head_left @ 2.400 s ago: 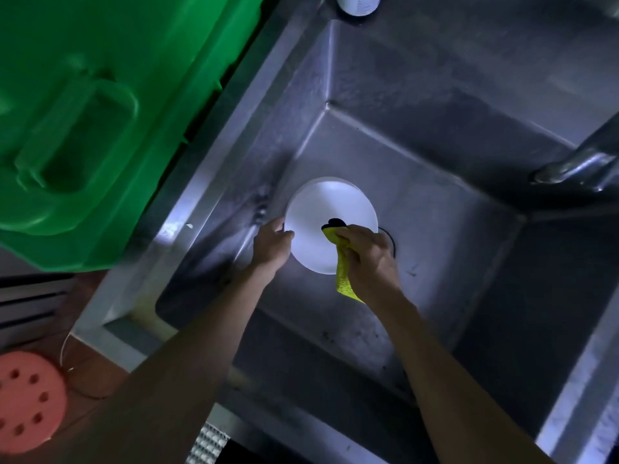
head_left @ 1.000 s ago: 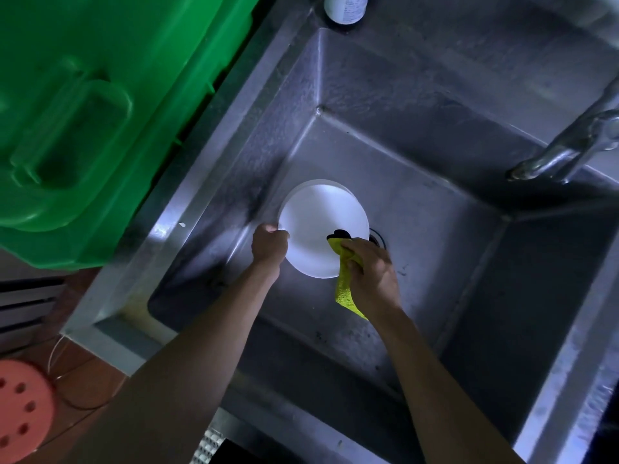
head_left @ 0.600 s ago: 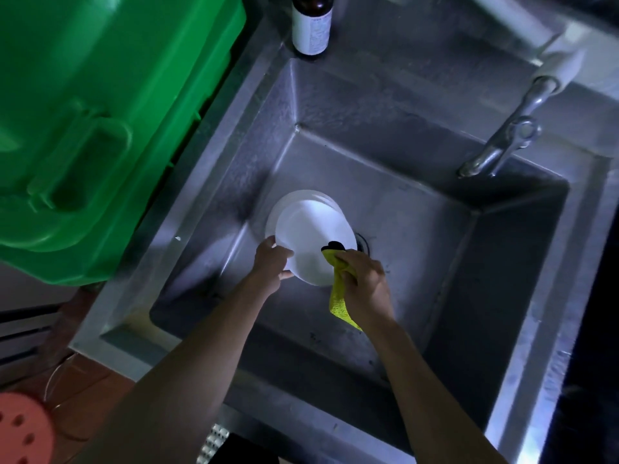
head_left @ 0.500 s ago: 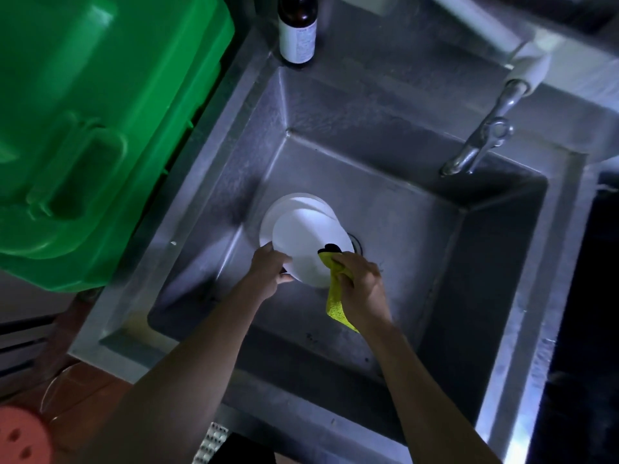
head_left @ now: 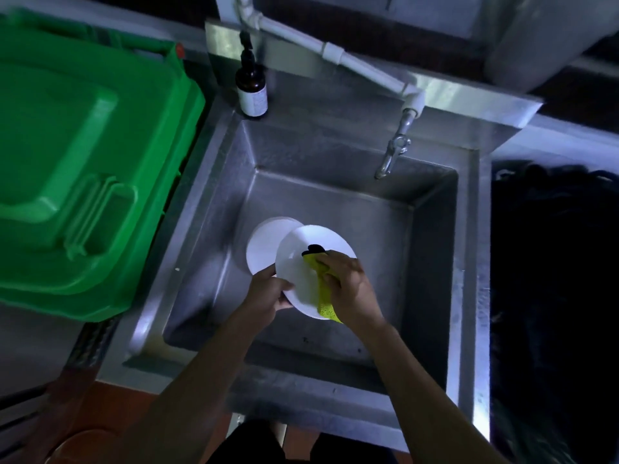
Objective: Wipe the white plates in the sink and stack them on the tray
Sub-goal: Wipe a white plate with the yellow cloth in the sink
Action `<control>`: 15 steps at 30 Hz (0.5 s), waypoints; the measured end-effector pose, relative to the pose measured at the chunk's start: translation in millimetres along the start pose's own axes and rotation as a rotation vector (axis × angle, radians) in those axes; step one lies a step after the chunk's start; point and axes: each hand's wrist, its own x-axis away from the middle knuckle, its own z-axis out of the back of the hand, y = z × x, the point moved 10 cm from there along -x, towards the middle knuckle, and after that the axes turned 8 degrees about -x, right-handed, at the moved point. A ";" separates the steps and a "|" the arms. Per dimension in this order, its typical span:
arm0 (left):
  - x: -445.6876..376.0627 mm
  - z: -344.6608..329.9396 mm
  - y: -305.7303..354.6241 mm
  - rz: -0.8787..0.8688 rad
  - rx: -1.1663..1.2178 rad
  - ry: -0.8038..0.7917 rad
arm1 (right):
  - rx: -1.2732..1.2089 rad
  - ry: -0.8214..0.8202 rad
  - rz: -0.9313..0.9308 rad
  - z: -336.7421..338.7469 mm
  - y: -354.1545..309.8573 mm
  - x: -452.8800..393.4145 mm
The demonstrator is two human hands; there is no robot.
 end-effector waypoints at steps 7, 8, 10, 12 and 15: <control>42.4 -24.6 33.8 -0.105 -0.056 -0.136 | 0.073 0.098 0.108 26.9 -53.0 10.3; 46.5 -27.1 39.2 -0.123 -0.068 -0.150 | 0.074 0.102 0.117 30.1 -58.4 11.8; 53.9 -29.8 48.6 -0.156 -0.091 -0.171 | 0.083 0.119 0.119 37.7 -67.1 16.9; 60.4 -31.3 56.4 -0.177 -0.094 -0.186 | 0.162 0.132 0.169 42.9 -76.3 25.3; 67.5 -32.7 64.3 -0.181 -0.085 -0.206 | 0.319 0.101 0.229 40.2 -80.3 37.9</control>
